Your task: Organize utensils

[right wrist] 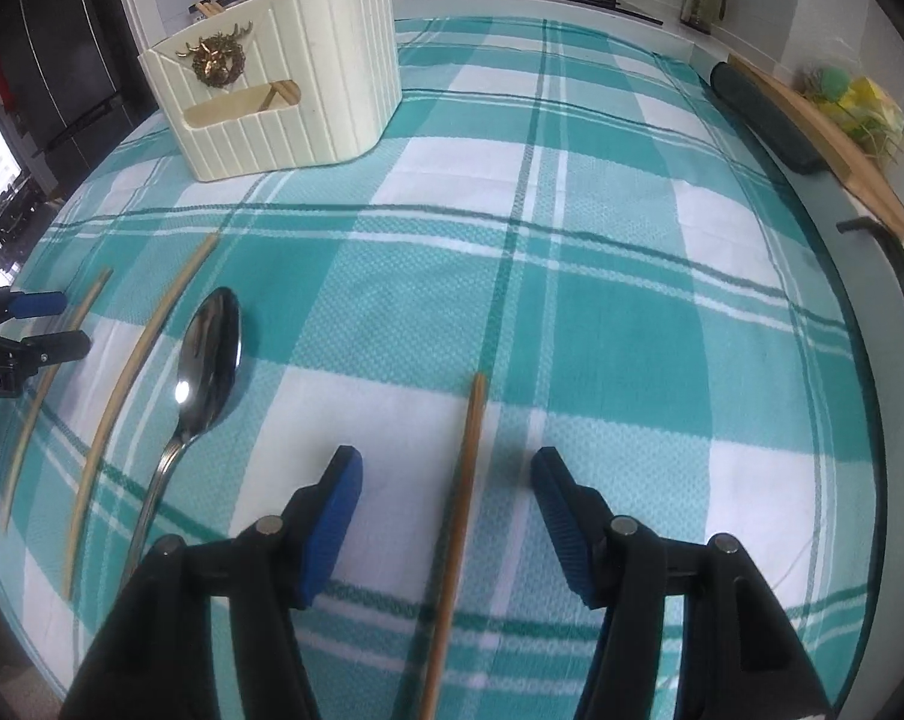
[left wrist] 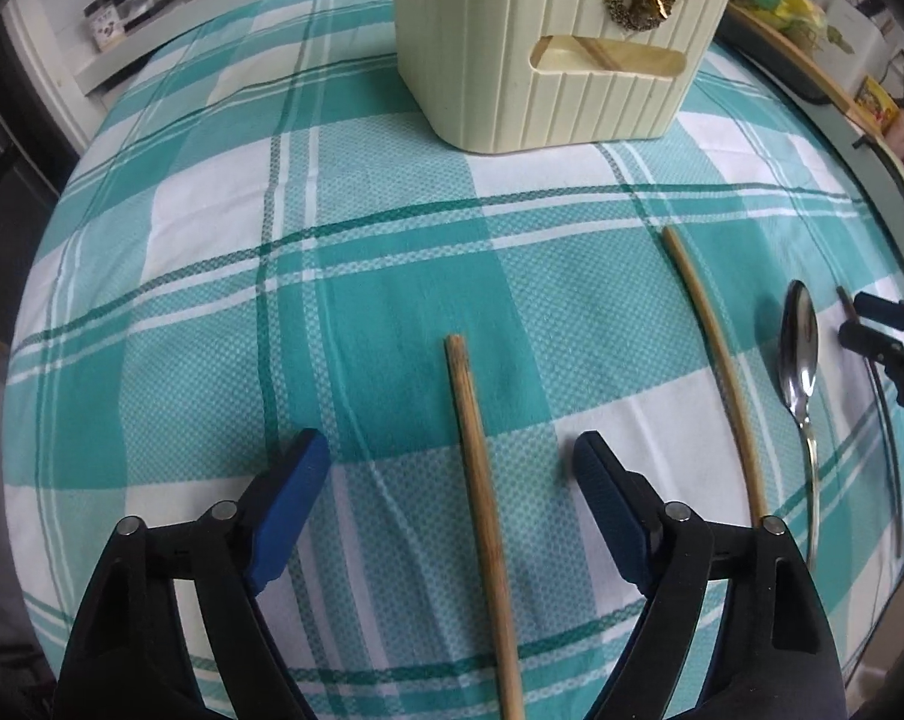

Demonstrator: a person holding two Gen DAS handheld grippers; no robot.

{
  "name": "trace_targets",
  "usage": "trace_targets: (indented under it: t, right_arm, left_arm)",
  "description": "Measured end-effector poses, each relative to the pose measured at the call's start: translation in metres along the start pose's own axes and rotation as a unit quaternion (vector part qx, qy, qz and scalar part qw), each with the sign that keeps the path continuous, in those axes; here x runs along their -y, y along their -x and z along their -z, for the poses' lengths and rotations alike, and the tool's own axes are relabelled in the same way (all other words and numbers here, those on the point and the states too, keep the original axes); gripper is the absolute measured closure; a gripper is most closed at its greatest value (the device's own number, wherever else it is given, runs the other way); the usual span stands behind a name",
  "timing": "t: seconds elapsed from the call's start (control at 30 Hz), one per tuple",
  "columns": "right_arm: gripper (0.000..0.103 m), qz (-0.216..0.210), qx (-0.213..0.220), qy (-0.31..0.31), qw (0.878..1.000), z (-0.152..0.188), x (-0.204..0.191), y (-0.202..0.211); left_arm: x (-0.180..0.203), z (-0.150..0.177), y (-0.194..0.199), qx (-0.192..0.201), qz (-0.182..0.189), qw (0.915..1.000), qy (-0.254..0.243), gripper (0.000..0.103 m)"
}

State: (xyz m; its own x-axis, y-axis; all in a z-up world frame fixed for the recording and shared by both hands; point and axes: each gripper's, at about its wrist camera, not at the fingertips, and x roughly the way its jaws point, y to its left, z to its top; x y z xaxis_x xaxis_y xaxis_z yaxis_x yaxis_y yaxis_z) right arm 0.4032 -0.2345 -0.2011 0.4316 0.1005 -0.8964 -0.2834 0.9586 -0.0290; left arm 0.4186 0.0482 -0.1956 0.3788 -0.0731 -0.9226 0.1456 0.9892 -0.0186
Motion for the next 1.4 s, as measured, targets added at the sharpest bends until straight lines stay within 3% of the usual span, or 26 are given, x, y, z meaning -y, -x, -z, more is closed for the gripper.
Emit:
trace_targets:
  t: [0.03,0.1,0.13,0.17,0.2,0.33,0.47,0.7,0.9,1.1,1.4]
  right_arm:
    - [0.055,0.002,0.001,-0.001,1.0,-0.005,0.0,-0.003]
    - [0.071,0.009,0.007,-0.011,1.0,-0.012,0.005,-0.005]
    - [0.086,0.01,0.01,-0.015,1.0,-0.015,0.006,-0.006]
    - [0.097,0.006,0.01,-0.019,1.0,-0.017,0.008,-0.006]
    - [0.098,0.003,0.01,-0.025,1.0,-0.019,0.01,-0.008]
    - [0.098,-0.014,0.038,-0.052,0.998,-0.017,0.013,0.005]
    - [0.098,-0.033,0.092,-0.059,0.993,-0.014,0.011,0.05]
    - [0.098,-0.068,0.193,-0.044,0.978,-0.004,-0.001,0.154]
    - [0.098,-0.069,0.271,-0.031,0.96,0.003,-0.016,0.216]
    - [0.098,-0.048,0.356,-0.022,0.933,-0.014,-0.035,0.256]
    - [0.098,-0.06,0.411,-0.008,0.909,-0.109,-0.049,0.297]
  left_arm:
    - [-0.001,-0.003,0.001,0.003,-0.003,1.0,0.003,0.03]
    - [-0.001,-0.007,0.002,0.01,-0.003,0.9999,0.002,0.065]
    - [0.0,-0.008,0.003,0.013,0.002,0.9999,0.002,0.074]
    - [0.001,-0.009,0.004,0.016,0.004,0.9999,0.002,0.094]
    - [0.001,-0.009,0.005,0.018,0.006,0.9998,0.005,0.097]
    - [0.001,-0.003,0.03,0.059,0.02,0.9978,0.021,0.097]
    - [0.001,0.005,0.083,0.119,0.034,0.992,0.028,0.098]
    - [0.0,0.027,0.19,0.228,0.07,0.9707,0.03,0.098]
    - [-0.001,0.03,0.243,0.294,0.094,0.9504,0.04,0.098]
    - [-0.002,0.004,0.272,0.333,0.099,0.9366,0.043,0.098]
    - [-0.006,-0.072,0.313,0.377,0.085,0.9212,0.041,0.098]
